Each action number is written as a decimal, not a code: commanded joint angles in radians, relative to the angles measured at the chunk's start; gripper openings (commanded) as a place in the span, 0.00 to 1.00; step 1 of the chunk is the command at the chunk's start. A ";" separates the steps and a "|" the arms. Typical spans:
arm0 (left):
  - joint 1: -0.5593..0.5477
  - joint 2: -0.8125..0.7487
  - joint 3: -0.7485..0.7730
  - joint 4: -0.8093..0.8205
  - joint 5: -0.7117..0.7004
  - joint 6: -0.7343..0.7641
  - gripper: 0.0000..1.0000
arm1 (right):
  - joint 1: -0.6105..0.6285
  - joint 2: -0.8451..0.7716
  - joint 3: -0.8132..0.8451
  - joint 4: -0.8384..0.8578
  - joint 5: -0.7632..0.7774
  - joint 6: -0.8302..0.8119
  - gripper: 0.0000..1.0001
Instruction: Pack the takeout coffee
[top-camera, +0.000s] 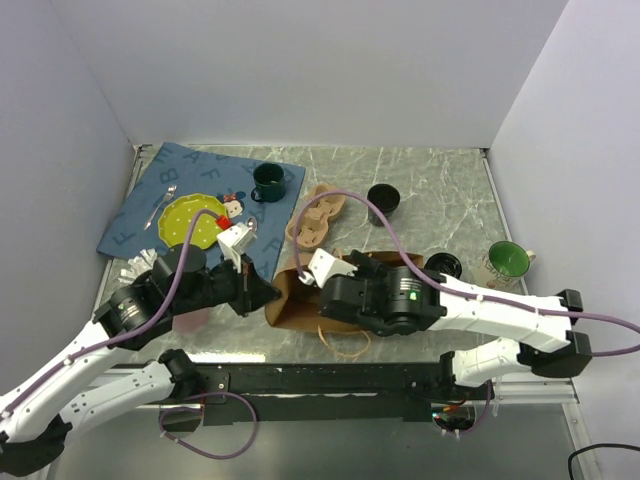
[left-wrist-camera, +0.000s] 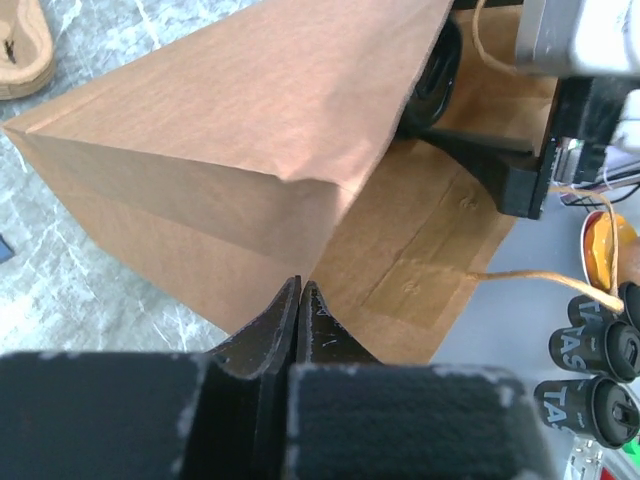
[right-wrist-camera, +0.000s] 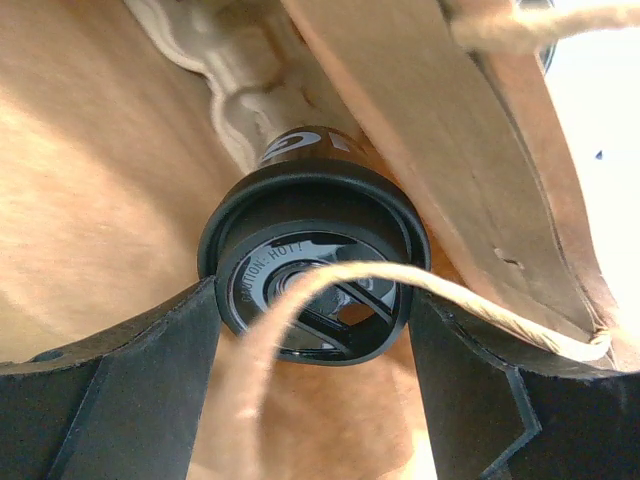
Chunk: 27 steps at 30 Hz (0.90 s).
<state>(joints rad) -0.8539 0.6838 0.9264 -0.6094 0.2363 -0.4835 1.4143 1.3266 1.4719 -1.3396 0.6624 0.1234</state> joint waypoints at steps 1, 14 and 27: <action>0.001 0.048 0.066 -0.038 -0.063 -0.016 0.14 | -0.028 -0.098 -0.099 0.106 -0.017 -0.114 0.31; 0.001 0.042 0.115 -0.093 -0.115 -0.043 0.09 | 0.023 -0.113 -0.177 0.246 -0.009 -0.263 0.29; 0.001 -0.049 0.012 -0.065 -0.045 -0.061 0.15 | 0.063 -0.001 -0.199 0.249 -0.009 -0.389 0.29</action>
<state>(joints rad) -0.8532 0.6685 0.9627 -0.7021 0.1688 -0.5362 1.4750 1.2976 1.2873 -1.1152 0.6571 -0.2226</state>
